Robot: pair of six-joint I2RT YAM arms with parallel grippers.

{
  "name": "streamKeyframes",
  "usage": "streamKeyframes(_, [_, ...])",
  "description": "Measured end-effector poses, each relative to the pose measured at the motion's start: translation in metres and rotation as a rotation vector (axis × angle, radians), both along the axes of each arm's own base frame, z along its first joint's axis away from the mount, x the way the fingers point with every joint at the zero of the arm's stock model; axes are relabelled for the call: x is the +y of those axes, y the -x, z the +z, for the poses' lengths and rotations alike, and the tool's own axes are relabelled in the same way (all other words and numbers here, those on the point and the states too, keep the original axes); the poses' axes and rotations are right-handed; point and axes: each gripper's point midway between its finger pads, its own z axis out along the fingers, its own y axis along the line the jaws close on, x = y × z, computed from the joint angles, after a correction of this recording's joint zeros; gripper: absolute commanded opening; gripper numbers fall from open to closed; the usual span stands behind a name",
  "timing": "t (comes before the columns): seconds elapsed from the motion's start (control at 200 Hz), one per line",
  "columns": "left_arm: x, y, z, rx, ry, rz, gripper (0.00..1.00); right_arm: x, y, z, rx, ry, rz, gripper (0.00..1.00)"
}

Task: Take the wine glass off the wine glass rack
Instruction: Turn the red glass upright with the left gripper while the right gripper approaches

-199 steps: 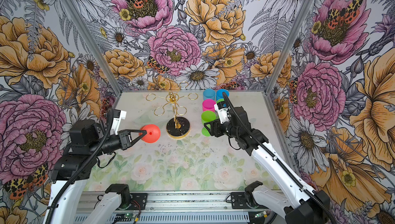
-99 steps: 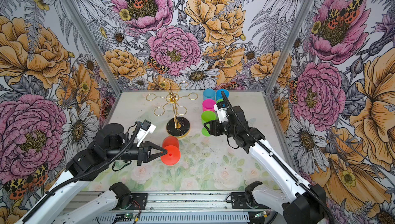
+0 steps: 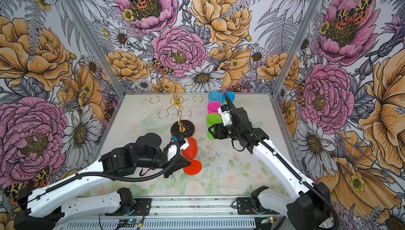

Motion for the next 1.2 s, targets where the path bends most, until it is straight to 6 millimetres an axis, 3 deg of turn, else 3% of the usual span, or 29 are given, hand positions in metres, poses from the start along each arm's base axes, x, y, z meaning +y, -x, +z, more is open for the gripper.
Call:
streamKeyframes(0.395, [-0.003, -0.013, -0.042, -0.326, -0.18, -0.039, 0.0, -0.001, 0.009, -0.002, 0.078, 0.032, 0.021, 0.66])
streamKeyframes(0.866, [0.015, -0.021, -0.093, -0.787, -0.493, -0.147, 0.0, 0.019, 0.013, 0.003, 0.134, 0.018, 0.108, 0.67])
streamKeyframes(1.056, [0.021, -0.026, -0.104, -0.986, -0.591, -0.175, 0.0, 0.023, 0.009, 0.017, 0.11, 0.008, 0.119, 0.69])
streamKeyframes(1.201, [0.024, -0.031, -0.101, -1.101, -0.632, -0.169, 0.0, 0.031, 0.004, 0.031, 0.092, -0.017, 0.14, 0.69])
